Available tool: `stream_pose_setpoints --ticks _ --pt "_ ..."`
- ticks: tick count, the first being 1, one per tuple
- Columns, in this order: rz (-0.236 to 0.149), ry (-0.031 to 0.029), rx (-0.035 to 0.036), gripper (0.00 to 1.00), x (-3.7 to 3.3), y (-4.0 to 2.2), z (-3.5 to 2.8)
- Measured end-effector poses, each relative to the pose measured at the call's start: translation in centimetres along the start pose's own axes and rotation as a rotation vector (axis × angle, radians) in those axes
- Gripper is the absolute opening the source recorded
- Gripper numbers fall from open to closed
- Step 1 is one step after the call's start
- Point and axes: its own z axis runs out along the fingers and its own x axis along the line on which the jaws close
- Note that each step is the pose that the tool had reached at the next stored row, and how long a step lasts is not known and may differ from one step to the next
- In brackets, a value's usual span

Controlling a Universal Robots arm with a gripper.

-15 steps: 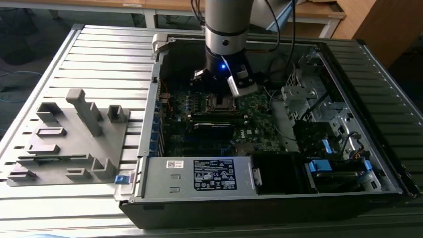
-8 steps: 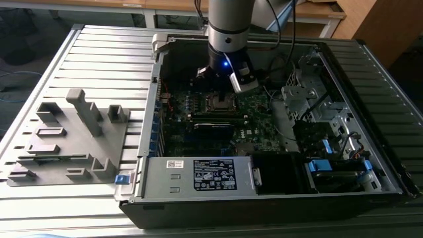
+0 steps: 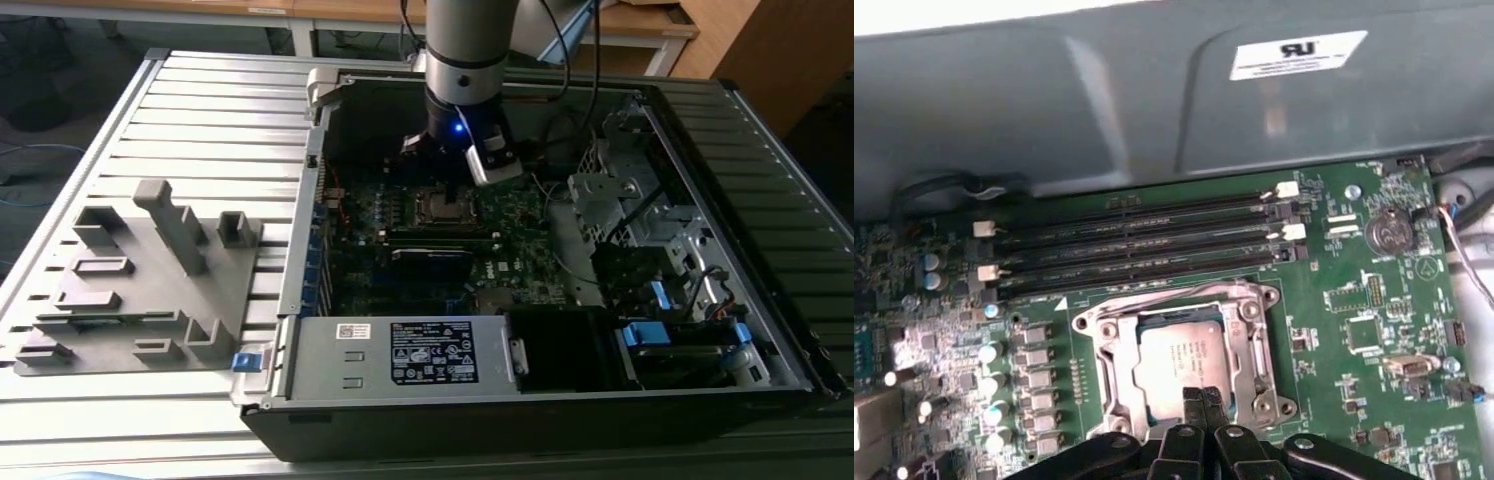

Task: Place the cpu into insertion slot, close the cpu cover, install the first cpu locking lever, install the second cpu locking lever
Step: 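Install the second cpu locking lever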

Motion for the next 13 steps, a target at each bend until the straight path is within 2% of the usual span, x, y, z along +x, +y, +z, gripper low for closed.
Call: stream_pose_setpoints --ticks 2,6,13 --pt "0.026 -0.0026 0.0016 0.11 0.02 0.04 0.09" --pt "0.027 -0.0027 0.0018 0.11 0.19 0.73 0.19" --pt "0.027 -0.0029 0.0024 0.11 0.19 0.75 0.2"
